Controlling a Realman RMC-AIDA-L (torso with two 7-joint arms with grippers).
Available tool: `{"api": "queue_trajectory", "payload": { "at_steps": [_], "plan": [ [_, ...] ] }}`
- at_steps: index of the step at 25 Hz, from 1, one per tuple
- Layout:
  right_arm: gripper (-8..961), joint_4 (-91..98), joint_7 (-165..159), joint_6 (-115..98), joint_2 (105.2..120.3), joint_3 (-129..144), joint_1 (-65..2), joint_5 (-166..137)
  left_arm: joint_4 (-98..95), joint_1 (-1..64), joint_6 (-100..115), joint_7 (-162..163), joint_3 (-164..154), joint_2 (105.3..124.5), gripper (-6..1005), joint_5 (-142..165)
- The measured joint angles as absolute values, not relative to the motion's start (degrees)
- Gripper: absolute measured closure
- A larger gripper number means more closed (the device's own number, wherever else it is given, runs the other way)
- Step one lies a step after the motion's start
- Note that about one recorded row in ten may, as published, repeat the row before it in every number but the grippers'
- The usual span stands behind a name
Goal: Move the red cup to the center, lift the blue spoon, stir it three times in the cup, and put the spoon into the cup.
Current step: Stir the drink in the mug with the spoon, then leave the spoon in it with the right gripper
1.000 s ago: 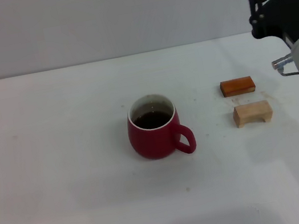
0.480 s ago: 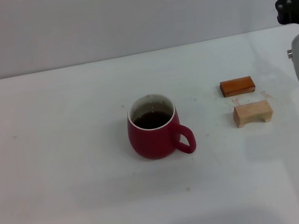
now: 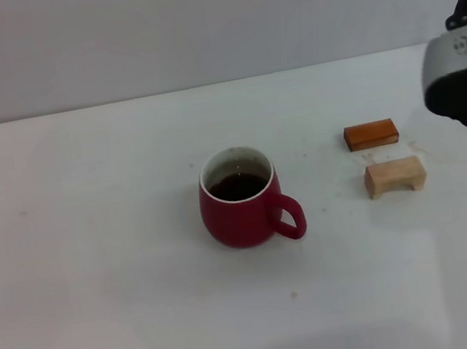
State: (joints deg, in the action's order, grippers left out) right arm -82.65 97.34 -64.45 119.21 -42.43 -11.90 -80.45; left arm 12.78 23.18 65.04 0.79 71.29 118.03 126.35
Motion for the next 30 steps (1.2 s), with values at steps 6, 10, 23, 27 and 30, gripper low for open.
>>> {"api": "queue_trajectory", "payload": {
  "at_steps": [6,10,23,27,30],
  "plan": [
    [795,-85.79,107.27,-64.16,119.14,-42.06,-13.37,-74.46,12.86,23.19,65.04,0.79,71.28,118.02,140,126.35],
    [795,-86.33,107.61,-63.94,119.08,-41.43,-13.25,-74.65,12.73,23.07,65.04,0.79,71.32,117.98,140,126.30],
    [795,-80.15,80.32,-59.61,118.44,-40.57,-7.16,-95.08,12.65,22.82,65.15,1.26,71.37,117.95,140,126.18],
    [795,-75.29,55.41,-60.02,118.11,-43.33,-2.57,-112.54,12.68,22.83,65.15,1.44,71.36,117.95,140,126.24],
    [794,-74.67,47.62,-59.75,117.58,-44.24,-1.44,-116.40,12.80,22.85,65.15,1.45,71.37,117.94,140,126.26]
  ]
}}
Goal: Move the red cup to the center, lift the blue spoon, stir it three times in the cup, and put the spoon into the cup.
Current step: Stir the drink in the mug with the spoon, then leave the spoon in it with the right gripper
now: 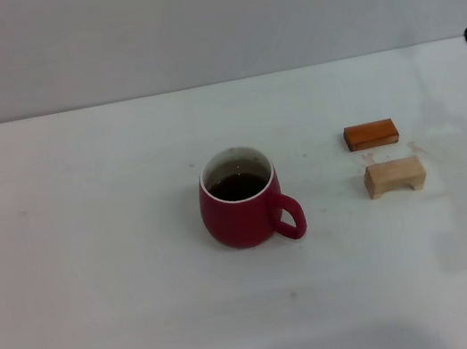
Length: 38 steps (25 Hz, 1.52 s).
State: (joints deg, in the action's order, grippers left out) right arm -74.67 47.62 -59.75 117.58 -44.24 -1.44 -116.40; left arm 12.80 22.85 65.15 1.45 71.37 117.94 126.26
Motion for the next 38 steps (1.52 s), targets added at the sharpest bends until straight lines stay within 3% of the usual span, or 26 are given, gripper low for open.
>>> {"api": "queue_trajectory", "payload": {
  "at_steps": [5,6,7,10,12,14,17,18,20,21,28,38],
  "plan": [
    [794,-75.14,29.15,-57.22,113.08,-45.20,-0.41,-122.03,12.69,23.07,65.06,1.47,71.36,117.95,140,126.29],
    [794,-76.74,25.76,-53.17,111.12,-45.76,-0.62,-122.78,12.66,23.16,65.05,1.48,71.36,117.95,140,126.29],
    [794,-76.74,25.76,-53.17,111.12,-45.76,-0.62,-122.78,12.66,23.19,65.04,1.48,71.36,117.95,140,126.29],
    [794,-80.72,25.15,-42.96,109.07,-48.30,-0.77,-123.75,12.68,23.29,65.03,1.49,71.37,117.95,140,126.29],
    [795,-83.68,25.37,-34.67,108.88,-51.22,-0.13,-125.14,12.73,23.29,65.03,1.50,71.36,117.95,140,126.30],
    [795,-87.54,25.51,-24.12,109.89,-56.08,1.31,-127.98,12.80,23.29,65.03,1.50,71.36,117.95,140,126.30],
    [794,-94.87,25.66,-6.30,114.56,-64.08,4.46,-137.47,12.86,23.30,65.03,1.50,71.36,117.95,140,126.31],
    [794,-94.87,25.66,-6.30,114.56,-64.08,4.46,-137.47,12.86,23.30,65.03,1.50,71.36,117.95,140,126.31],
    [794,-101.14,25.71,6.34,118.18,-68.42,6.16,-145.49,12.84,23.36,65.03,1.50,71.36,117.95,140,126.28],
    [794,-102.86,25.71,9.38,118.64,-69.16,6.30,-146.91,12.84,23.36,65.03,1.50,71.36,117.95,140,126.25],
    [794,-112.71,25.10,27.44,118.69,-74.75,3.82,-148.15,12.75,23.45,65.04,1.50,71.36,117.89,140,126.06],
    [795,-116.12,23.43,56.36,118.69,-86.77,-8.93,-142.23,12.85,23.27,65.25,1.50,71.36,117.85,140,125.95]
  ]
}}
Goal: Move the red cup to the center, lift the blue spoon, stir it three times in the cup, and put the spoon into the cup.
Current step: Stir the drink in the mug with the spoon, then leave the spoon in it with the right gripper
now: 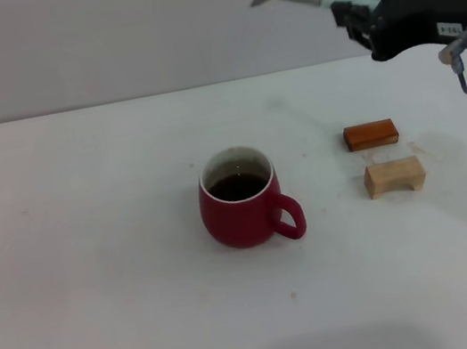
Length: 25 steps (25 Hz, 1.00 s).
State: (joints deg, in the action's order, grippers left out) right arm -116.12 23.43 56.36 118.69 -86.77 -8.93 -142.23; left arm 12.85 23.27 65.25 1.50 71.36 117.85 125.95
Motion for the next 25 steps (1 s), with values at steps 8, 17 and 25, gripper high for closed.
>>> {"api": "queue_trajectory", "payload": {
  "at_steps": [8,17,25],
  "plan": [
    [795,-115.73,23.11,75.93,118.66,-94.64,-21.19,-141.30,12.75,23.52,65.13,1.49,71.36,117.86,140,125.97],
    [794,-109.31,22.65,87.42,118.53,-98.83,-34.03,-143.34,13.17,23.77,65.11,1.49,71.37,117.95,140,125.98],
    [794,-99.93,24.90,90.31,117.77,-98.88,-41.78,-143.63,13.19,24.01,65.06,1.49,71.36,117.98,140,125.94]
  ]
}}
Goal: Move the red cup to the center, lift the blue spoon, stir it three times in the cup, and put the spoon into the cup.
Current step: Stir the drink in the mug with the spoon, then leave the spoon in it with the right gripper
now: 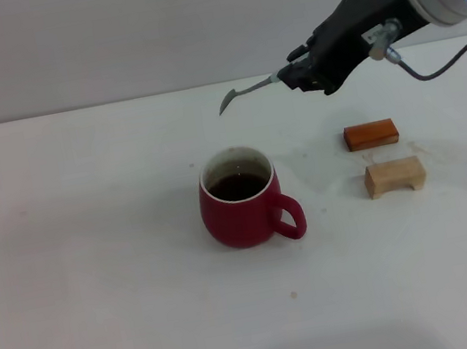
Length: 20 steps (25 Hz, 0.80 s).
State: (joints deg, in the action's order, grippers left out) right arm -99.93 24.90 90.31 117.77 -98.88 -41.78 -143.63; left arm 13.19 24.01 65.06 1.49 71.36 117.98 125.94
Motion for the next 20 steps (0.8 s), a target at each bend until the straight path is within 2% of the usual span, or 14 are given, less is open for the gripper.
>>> {"api": "queue_trajectory", "payload": {
  "at_steps": [7,16,20],
  "plan": [
    [794,-95.62,26.95,93.04,116.94,-99.08,-46.86,-143.68,12.86,24.83,64.57,1.49,72.36,118.03,140,125.87],
    [794,-85.80,29.31,97.39,114.75,-100.90,-55.62,-143.53,13.09,25.70,63.30,1.49,72.89,118.12,140,125.86],
    [794,-82.51,30.84,98.61,114.70,-102.30,-58.33,-143.38,13.05,26.11,63.00,1.49,72.95,118.13,140,125.87]
  ]
}}
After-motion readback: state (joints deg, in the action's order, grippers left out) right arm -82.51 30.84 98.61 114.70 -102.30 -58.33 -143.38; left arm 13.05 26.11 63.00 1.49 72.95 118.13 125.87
